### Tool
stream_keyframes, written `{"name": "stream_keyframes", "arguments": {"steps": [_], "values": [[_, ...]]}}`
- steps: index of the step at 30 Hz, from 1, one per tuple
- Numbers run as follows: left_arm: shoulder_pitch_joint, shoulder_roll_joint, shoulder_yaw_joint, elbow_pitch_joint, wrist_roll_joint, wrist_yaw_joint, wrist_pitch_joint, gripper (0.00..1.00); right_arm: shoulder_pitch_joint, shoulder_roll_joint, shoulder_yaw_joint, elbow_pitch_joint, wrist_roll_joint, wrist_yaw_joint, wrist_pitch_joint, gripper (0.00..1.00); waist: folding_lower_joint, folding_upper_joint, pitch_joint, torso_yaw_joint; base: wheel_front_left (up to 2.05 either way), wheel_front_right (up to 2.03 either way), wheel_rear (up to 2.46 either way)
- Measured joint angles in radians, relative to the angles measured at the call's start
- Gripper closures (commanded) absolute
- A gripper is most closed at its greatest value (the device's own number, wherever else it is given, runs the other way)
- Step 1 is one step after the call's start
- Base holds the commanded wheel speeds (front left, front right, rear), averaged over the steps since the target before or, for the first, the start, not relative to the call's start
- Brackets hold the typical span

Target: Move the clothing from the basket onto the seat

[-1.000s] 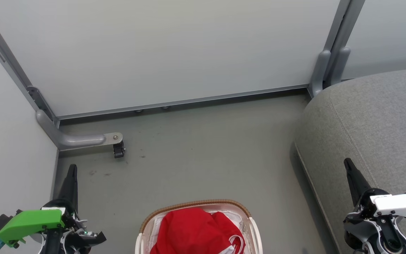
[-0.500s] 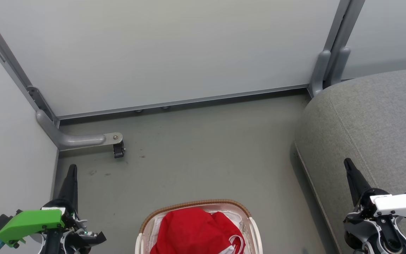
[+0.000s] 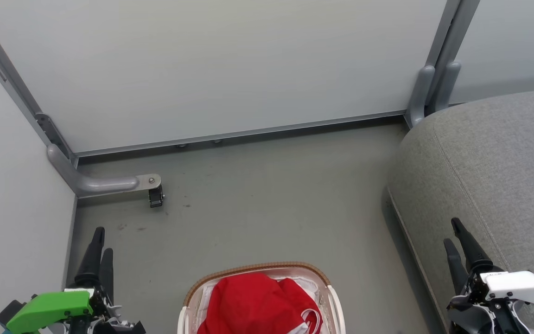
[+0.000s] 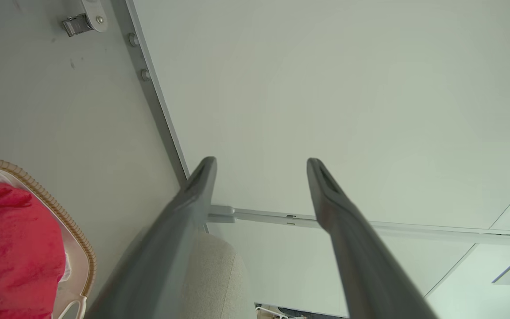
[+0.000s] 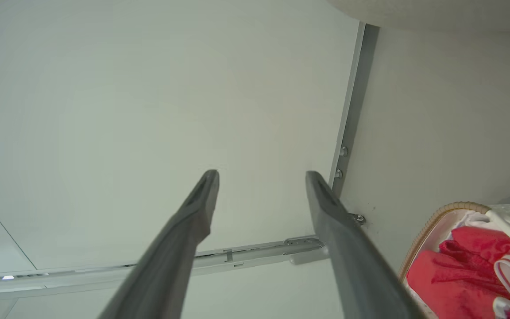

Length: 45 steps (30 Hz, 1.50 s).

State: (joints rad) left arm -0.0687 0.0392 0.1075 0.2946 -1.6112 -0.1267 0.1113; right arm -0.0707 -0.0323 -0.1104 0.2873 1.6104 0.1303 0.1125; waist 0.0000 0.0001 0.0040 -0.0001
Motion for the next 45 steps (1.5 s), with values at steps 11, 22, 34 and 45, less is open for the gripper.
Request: {"name": "stream_keyframes", "arguments": {"steps": [11,22,34,45], "values": [[-0.001,0.001,-0.012,0.006,0.119,0.000,-0.054,0.00,-0.001,-0.028,0.030,-0.014,-0.093,0.000,-0.056,0.00,0.0000,0.0000,0.003,-0.001,0.00,0.00,0.00],[-0.004,0.001,-0.024,0.004,0.389,0.000,-0.104,0.00,-0.004,-0.039,0.035,-0.018,-0.340,0.000,-0.102,0.00,0.0000,0.0000,0.007,-0.001,0.00,0.00,0.00],[-0.016,0.015,-0.083,0.005,0.667,0.012,-0.149,0.00,-0.019,-0.048,0.057,-0.018,-0.563,0.000,-0.149,0.00,0.0000,0.0000,0.010,-0.003,0.00,0.00,0.00],[-0.037,0.044,-0.146,0.037,0.834,0.046,-0.184,0.00,-0.054,-0.072,0.102,-0.009,-0.737,0.000,-0.186,0.00,0.0000,0.0000,0.012,-0.003,0.00,0.00,0.00]]}}
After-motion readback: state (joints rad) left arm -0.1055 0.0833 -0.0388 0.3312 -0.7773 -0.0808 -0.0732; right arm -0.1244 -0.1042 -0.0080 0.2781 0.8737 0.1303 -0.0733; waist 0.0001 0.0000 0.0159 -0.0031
